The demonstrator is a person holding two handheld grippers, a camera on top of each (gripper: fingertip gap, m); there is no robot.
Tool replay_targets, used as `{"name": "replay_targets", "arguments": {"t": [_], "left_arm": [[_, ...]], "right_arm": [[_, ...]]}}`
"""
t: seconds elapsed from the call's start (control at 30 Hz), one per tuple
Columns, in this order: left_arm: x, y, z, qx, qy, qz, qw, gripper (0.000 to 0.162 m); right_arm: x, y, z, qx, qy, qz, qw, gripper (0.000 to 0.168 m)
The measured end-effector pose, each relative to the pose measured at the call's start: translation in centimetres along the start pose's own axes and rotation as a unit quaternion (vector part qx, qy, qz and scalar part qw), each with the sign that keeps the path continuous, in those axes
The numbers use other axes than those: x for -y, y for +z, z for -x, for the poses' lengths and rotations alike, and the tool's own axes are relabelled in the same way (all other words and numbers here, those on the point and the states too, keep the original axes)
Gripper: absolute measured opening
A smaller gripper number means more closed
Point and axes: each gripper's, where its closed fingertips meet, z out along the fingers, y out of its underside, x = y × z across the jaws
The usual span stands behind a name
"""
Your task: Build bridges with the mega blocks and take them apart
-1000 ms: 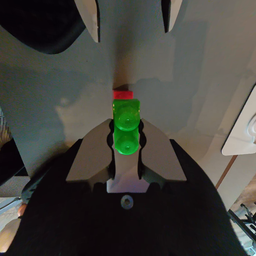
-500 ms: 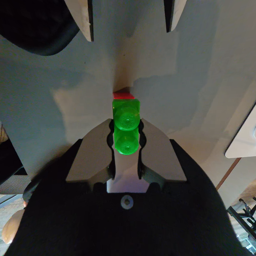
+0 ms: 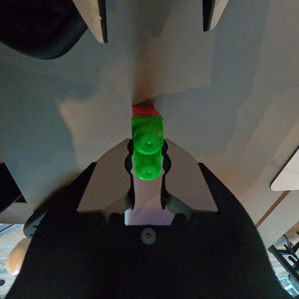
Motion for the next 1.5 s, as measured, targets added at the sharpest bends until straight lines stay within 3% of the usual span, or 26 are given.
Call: {"name": "replay_targets", "arguments": {"t": [0.67,1.1,1.13,1.2,1.23,1.33,1.5], "left_arm": [[0.0,-0.1,0.4,0.003,-0.019,-0.003,1.000,0.059],[-0.2,0.0,0.3,0.004,-0.014,0.007,1.000,0.058],[-0.2,0.0,0.2,0.004,-0.011,0.009,1.000,0.058],[-0.2,0.0,0.2,0.006,-0.010,0.008,1.000,0.058],[-0.2,-0.1,0.3,0.007,-0.011,0.007,1.000,0.058],[-0.2,-0.1,0.4,0.008,-0.017,0.005,1.000,0.058],[-0.3,0.0,0.3,0.006,-0.012,0.011,1.000,0.058]], "right_arm": [[-0.3,0.9,0.1,0.028,-0.003,0.066,0.997,0.034],[-0.1,1.2,0.0,-0.014,0.010,-0.007,1.000,0.037],[-0.1,1.5,0.0,-0.012,0.011,-0.003,1.000,0.041],[-0.4,2.0,0.7,0.006,0.015,0.016,1.000,0.075],[-0.5,1.9,0.7,0.001,0.006,0.018,1.000,0.080],[-0.3,0.2,0.4,-0.001,0.003,-0.006,1.000,0.079],[-1.6,-1.5,-0.4,0.001,0.010,-0.009,1.000,0.049]]}}
